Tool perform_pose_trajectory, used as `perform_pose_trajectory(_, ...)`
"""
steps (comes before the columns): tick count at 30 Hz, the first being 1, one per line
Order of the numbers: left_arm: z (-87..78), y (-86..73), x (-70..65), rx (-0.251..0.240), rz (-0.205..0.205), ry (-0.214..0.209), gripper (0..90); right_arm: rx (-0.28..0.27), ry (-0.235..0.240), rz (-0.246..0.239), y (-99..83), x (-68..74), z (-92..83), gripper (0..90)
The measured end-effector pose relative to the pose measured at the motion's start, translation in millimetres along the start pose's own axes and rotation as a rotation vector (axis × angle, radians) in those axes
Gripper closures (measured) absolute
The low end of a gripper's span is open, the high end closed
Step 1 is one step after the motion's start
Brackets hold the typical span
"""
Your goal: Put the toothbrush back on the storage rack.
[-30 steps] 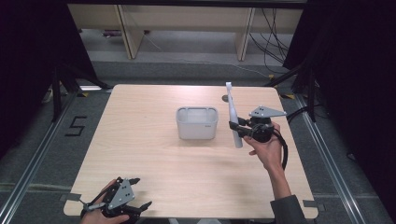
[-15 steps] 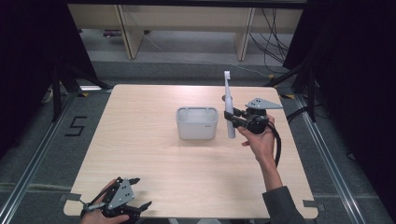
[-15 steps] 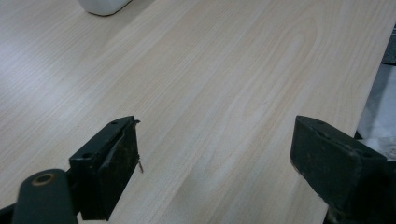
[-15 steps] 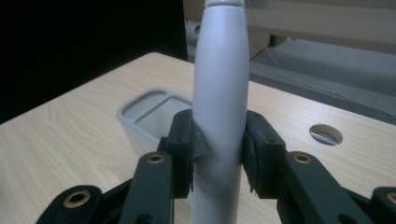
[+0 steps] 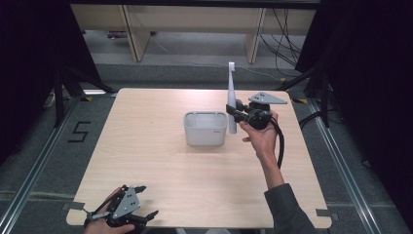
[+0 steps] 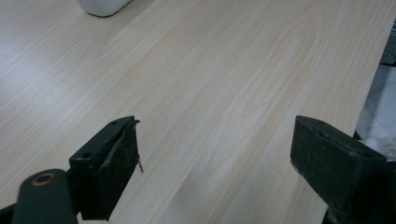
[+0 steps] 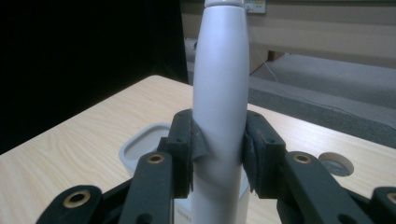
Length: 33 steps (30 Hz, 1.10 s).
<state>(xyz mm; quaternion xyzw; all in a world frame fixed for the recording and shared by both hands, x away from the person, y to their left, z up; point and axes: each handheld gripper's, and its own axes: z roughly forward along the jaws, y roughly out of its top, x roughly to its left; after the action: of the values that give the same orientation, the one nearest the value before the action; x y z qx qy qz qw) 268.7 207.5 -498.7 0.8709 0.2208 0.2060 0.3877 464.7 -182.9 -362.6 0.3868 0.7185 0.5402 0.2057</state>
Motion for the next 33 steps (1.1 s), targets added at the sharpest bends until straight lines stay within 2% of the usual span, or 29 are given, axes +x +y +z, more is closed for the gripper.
perform_pose_trajectory(2, -0.1, -0.1, 0.0, 0.002, 0.002, -0.003, 14.8, -0.012, 0.000, -0.013, 1.0, -1.3, 2.4, 66.5)
perform_pose_trajectory(4, -0.6, 0.0, 1.1, 0.011, 0.012, 0.003, 14.8, -0.014, 0.004, 0.006, 3.3, -0.5, 6.5, 66.5)
perform_pose_trajectory(5, -0.7, 0.0, 0.7, 0.010, 0.006, 0.006, 14.7, -0.020, 0.001, -0.010, 4.8, -1.7, 9.1, 66.5)
perform_pose_trajectory(6, -0.5, 0.1, 0.2, 0.000, 0.004, 0.004, 14.8, -0.013, 0.000, 0.012, 5.9, -0.7, 10.4, 66.5)
perform_pose_trajectory(10, -0.6, 0.1, 0.3, 0.006, 0.005, 0.007, 14.8, -0.024, -0.005, 0.003, 9.7, -1.2, 17.4, 66.5)
perform_pose_trajectory(12, -0.3, 0.1, -0.5, 0.000, -0.001, -0.001, 14.7, -0.027, -0.007, 0.019, 11.2, -1.3, 20.8, 66.5)
perform_pose_trajectory(15, -0.4, -0.1, 0.1, 0.007, -0.001, 0.006, 14.8, -0.045, -0.022, -0.001, 12.7, -2.8, 26.3, 66.5)
perform_pose_trajectory(16, -0.4, 0.1, -0.2, -0.001, 0.003, 0.000, 14.8, -0.043, -0.015, 0.018, 13.2, -1.7, 29.3, 66.5)
perform_pose_trajectory(19, -0.3, 0.0, -0.3, 0.001, 0.000, -0.001, 14.8, -0.042, -0.018, 0.014, 14.0, -1.4, 34.4, 66.5)
perform_pose_trajectory(24, -0.5, 0.1, -0.8, -0.003, -0.001, -0.005, 14.8, -0.050, -0.031, 0.026, 12.5, -3.3, 41.9, 66.5)
perform_pose_trajectory(25, -0.5, 0.1, -0.6, -0.002, -0.001, -0.005, 14.8, -0.046, -0.030, 0.046, 11.9, -2.6, 43.5, 66.5)
perform_pose_trajectory(26, -0.8, 0.3, -0.5, 0.000, 0.002, -0.002, 14.8, -0.053, -0.030, 0.031, 11.5, -5.1, 45.7, 66.5)
perform_pose_trajectory(28, -0.7, 0.2, -0.6, -0.003, 0.001, -0.003, 14.8, -0.046, -0.034, 0.055, 9.4, -5.2, 49.8, 66.4)
perform_pose_trajectory(32, -0.7, 0.3, -0.5, -0.004, 0.002, -0.003, 14.7, -0.045, -0.049, 0.033, 8.2, -7.3, 53.9, 66.5)
perform_pose_trajectory(33, -1.3, 0.5, 0.2, 0.005, 0.013, 0.000, 14.7, -0.044, -0.047, 0.050, 7.0, -7.4, 56.1, 66.4)
